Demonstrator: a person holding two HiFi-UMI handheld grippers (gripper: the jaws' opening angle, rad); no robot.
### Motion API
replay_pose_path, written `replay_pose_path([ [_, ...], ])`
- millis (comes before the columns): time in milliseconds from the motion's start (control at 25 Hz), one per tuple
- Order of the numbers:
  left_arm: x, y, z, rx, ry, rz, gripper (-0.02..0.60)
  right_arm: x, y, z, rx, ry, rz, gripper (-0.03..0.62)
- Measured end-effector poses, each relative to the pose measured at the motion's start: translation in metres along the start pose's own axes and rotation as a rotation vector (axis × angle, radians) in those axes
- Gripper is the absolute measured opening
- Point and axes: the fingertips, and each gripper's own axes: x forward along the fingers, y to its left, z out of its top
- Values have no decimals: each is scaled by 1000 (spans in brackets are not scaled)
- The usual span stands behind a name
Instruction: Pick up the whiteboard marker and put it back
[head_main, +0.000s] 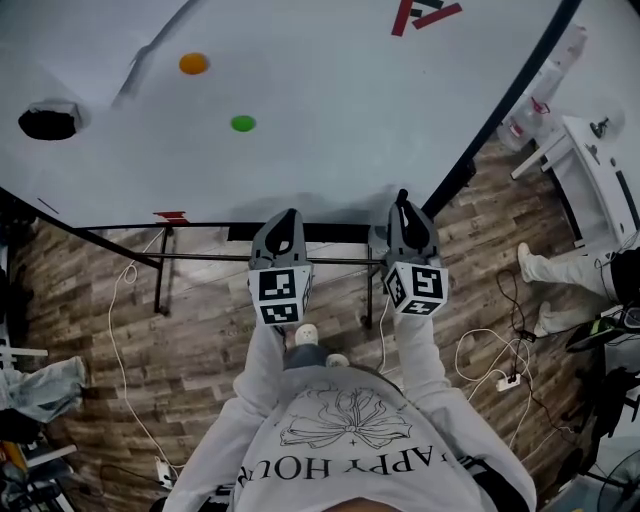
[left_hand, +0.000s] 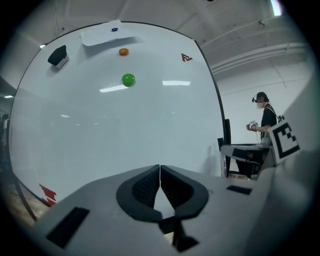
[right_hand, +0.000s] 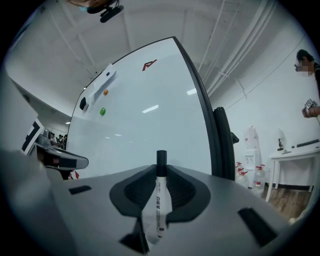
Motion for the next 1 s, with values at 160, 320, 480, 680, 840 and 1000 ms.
replay_pose_path([
  [160,0,2,-6,-8,8,3,6,2,-5,-12,27,2,-12,61],
  [320,-2,5,-12,-20,16,7,6,4,-7,-31,34,26,-29,63],
  [480,-6,7,-17,-23,24,14,6,3,-8,-55,28,66,-43,63],
  [680,-12,8,-23,-28,34,19,6,-3,-9,-83,21,141,-64,63],
  [840,-15,11,-26,-31,39,27,6,-7,-3,-87,3,155,-56,84],
  [1000,-17,12,-23,-34,30,32,6,-10,0,-74,-16,133,-51,101],
])
